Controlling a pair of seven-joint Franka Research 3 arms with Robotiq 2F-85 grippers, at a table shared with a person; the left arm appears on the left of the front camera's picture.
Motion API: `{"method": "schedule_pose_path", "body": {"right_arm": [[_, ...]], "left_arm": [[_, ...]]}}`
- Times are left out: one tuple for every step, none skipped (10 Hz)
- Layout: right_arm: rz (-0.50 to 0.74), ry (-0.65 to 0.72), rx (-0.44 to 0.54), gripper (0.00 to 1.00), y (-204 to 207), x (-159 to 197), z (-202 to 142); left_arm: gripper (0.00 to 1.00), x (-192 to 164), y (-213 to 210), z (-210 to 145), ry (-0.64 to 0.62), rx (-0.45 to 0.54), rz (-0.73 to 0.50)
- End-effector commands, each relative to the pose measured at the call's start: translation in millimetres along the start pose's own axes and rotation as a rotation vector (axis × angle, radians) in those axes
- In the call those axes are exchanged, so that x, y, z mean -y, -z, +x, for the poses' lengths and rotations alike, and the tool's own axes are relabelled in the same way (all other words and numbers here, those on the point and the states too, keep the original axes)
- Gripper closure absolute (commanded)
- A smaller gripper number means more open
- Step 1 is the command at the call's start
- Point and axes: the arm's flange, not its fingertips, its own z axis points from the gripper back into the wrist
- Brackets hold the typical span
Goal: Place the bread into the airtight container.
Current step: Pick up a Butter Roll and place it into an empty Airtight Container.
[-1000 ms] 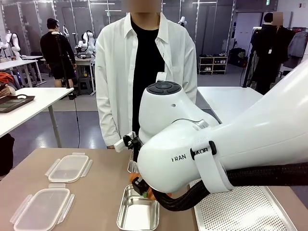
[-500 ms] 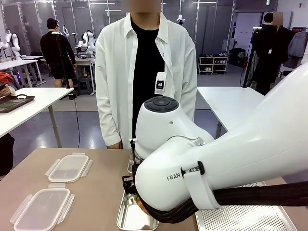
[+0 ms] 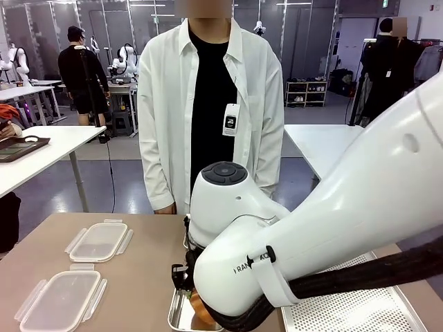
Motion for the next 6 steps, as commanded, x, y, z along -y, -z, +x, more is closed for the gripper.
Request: {"method": "schedule_pose_path", "body": {"right_arm": [[0.004, 0.052, 0.041, 0.07, 15.3, -17.0, 6.1], [-0.004, 0.053, 0.038, 0.00, 14.5, -18.6, 5.5], [-0.011, 0.054, 0.033, 0.00, 14.4, -19.0, 5.0], [-0.018, 0.055, 0.028, 0.00, 15.5, -19.5, 4.9], [-0.026, 0.054, 0.028, 0.00, 16.0, -19.9, 5.3], [-0.034, 0.047, 0.020, 0.00, 16.6, -19.3, 5.6]], "left_arm": [[0.00, 1.1, -0.9, 1.1, 0.016, 0.005, -0.007], [0.00, 1.1, -0.9, 1.1, 0.016, 0.005, -0.007], [0.00, 1.1, -0.9, 1.1, 0.016, 0.005, -0.007], [0.00, 1.1, -0.9, 1.1, 0.016, 0.005, -0.007], [0.00, 1.1, -0.9, 1.1, 0.016, 0.005, -0.007], [0.00, 1.1, -0.9, 1.1, 0.016, 0.005, -0.007]]}}
